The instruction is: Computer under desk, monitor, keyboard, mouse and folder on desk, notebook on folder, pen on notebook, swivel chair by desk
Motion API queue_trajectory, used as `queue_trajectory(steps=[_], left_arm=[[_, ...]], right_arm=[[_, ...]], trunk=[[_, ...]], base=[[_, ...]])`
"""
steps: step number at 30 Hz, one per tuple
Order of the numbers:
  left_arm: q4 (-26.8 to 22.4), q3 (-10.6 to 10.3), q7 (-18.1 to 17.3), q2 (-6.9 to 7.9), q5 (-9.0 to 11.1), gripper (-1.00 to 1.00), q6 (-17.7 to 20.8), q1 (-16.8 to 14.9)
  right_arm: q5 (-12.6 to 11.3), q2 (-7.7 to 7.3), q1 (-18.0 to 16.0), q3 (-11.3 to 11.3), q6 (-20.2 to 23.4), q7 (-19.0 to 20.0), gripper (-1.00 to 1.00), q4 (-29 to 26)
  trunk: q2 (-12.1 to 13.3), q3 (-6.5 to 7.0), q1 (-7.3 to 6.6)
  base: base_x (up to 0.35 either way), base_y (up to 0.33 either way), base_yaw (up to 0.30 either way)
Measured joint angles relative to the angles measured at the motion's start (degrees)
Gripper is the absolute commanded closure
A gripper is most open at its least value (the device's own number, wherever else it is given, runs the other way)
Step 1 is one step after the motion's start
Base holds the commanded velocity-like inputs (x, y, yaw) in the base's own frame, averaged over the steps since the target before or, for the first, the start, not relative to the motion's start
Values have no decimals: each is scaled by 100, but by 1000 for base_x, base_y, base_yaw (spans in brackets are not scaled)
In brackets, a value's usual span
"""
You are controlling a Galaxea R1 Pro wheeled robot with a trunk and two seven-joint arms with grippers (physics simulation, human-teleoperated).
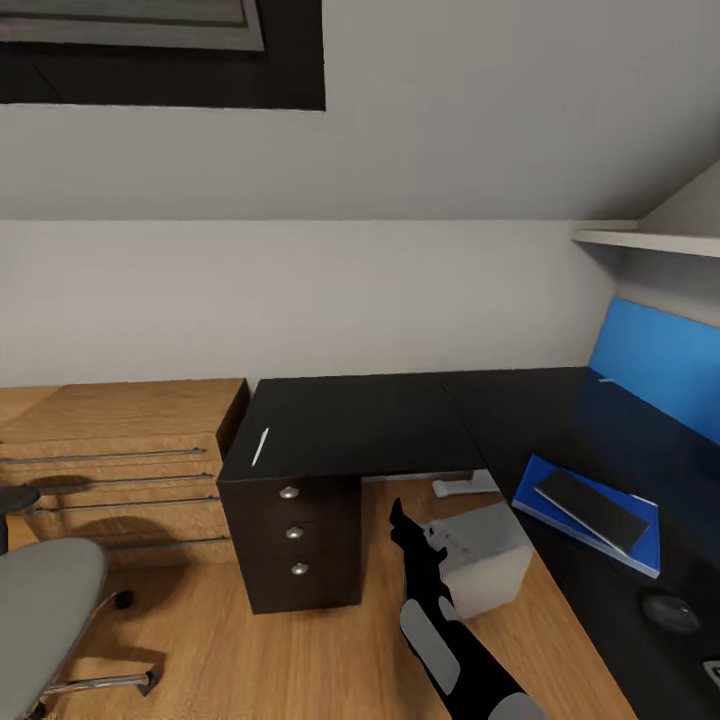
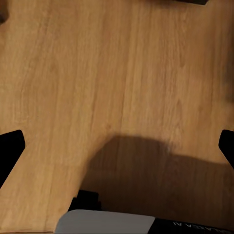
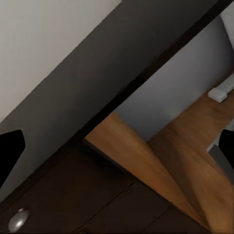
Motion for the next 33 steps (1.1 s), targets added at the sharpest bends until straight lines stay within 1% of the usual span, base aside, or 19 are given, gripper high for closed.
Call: queue_trajectory(steps=[12, 15, 17, 21, 23, 25, 28, 29, 30, 31, 33], left_arm=[[-40, 0, 0, 8, -6, -100, -15, 0], [-296, 10, -6, 28, -8, -100, -11, 0], [-562, 44, -9, 33, -8, -100, 8, 0], [-1361, 159, -10, 35, -13, -100, 147, 0], [-1845, 206, 9, 36, -19, -100, 409, 0], [-2355, 245, 64, 37, -25, -100, 874, 1], [-3105, 356, 268, 38, -24, -100, 1802, 1], [-3316, 426, 366, 31, -21, -100, 2112, 1], [-3652, 582, 571, 11, -12, -100, 2611, 1], [-4067, 769, 872, -127, 20, -100, 3096, 3], [-4195, 814, 966, -223, 35, -100, 3210, 6]], right_arm=[[23, 0, -17, 3, -5, -4, -100, 52], [49, 0, -21, 3, -13, -4, -100, 51], [71, 0, -22, 3, -16, -4, -100, 49], [133, 0, -30, 3, -15, -18, -100, 43], [182, 0, -50, 2, -7, -55, -100, 40], [239, 0, -75, 2, 6, -122, -100, 38], [348, 0, -105, -2, 28, -273, -100, 35], [391, 0, -112, -3, 34, -334, -100, 31], [486, 0, -121, -6, 50, -463, -100, 23], [719, 0, -152, -17, 252, -771, -100, 8], [838, 0, -189, -21, 450, -923, -100, 2]], trunk=[[482, 216, -264], [602, 270, -330], [682, 306, -374], [843, 378, -461], [923, 414, -505], [1003, 450, -549], [1124, 503, -615], [1164, 521, -637], [1204, 539, -659], [1244, 558, -681], [1324, 593, -725]], base=[[0, 0, 285], [0, 0, 285], [0, 0, 285], [0, 0, 285], [0, 0, 285], [0, 0, 286], [0, 0, 287], [0, 0, 287], [0, 0, 288], [0, 0, 288], [0, 0, 289]])
